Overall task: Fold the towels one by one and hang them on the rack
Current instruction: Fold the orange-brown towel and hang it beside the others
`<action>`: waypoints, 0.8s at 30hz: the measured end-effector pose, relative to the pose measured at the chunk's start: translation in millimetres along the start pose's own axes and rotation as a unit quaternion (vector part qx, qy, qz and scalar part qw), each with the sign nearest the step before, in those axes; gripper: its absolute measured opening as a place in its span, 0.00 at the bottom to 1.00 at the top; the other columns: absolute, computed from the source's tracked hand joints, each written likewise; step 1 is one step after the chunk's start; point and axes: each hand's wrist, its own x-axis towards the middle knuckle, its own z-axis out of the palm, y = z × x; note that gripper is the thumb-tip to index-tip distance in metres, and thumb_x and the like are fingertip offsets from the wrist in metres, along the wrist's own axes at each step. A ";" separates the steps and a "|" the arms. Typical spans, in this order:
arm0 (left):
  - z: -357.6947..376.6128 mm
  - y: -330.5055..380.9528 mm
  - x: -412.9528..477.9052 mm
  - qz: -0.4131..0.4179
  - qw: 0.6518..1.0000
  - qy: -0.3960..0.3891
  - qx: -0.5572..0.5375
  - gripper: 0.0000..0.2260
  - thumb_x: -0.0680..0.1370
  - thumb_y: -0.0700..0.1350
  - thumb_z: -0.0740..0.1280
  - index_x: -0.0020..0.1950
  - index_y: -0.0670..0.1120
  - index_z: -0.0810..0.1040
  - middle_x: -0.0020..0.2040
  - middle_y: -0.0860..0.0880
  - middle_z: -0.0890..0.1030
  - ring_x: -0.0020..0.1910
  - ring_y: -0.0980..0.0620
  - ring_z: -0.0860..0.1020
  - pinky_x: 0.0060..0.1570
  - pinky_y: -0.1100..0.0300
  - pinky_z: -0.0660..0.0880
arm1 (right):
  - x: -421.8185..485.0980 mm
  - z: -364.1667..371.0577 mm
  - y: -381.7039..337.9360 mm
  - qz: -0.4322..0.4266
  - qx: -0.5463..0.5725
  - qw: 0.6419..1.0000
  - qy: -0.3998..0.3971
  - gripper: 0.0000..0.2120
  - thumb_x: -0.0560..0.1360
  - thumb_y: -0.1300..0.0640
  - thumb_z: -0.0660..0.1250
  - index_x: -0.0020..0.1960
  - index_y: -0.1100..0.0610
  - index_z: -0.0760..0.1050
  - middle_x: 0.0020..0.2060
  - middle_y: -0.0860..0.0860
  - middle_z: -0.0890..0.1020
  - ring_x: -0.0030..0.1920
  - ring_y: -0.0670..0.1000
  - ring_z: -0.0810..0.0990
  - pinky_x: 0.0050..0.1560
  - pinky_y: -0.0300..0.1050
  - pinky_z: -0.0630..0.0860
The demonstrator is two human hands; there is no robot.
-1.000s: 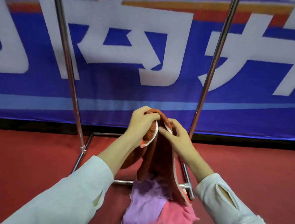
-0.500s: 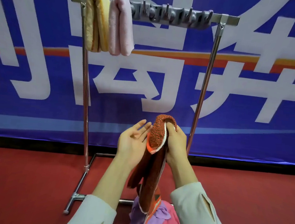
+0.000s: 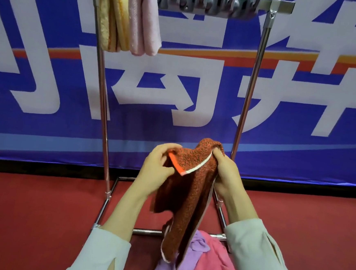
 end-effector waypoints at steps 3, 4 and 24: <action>10.0 -7.3 2.7 -0.010 0.996 0.069 0.061 0.06 0.70 0.44 0.75 0.43 0.54 0.83 0.46 0.53 0.83 0.47 0.58 0.80 0.52 0.65 0.73 | 1.5 -1.4 2.7 -0.043 -0.078 0.996 -0.019 0.05 0.78 0.58 0.66 0.49 0.59 0.78 0.43 0.57 0.83 0.42 0.53 0.81 0.45 0.47 0.78; 12.7 -6.4 3.9 -0.029 0.994 0.095 0.041 0.01 0.72 0.48 0.74 0.41 0.53 0.83 0.42 0.54 0.83 0.42 0.59 0.79 0.49 0.64 0.72 | 0.8 -2.3 2.9 -0.049 -0.101 0.993 -0.025 0.04 0.78 0.59 0.66 0.48 0.59 0.79 0.43 0.57 0.83 0.42 0.52 0.81 0.44 0.47 0.77; 34.7 7.5 0.2 -0.137 0.977 -0.108 -0.125 0.30 0.64 0.47 0.80 0.63 0.45 0.74 0.56 0.44 0.82 0.55 0.50 0.81 0.57 0.54 0.77 | -10.3 -4.6 -0.4 -0.164 -0.232 0.956 -0.073 0.17 0.78 0.48 0.66 0.37 0.59 0.82 0.33 0.58 0.82 0.37 0.50 0.78 0.42 0.48 0.74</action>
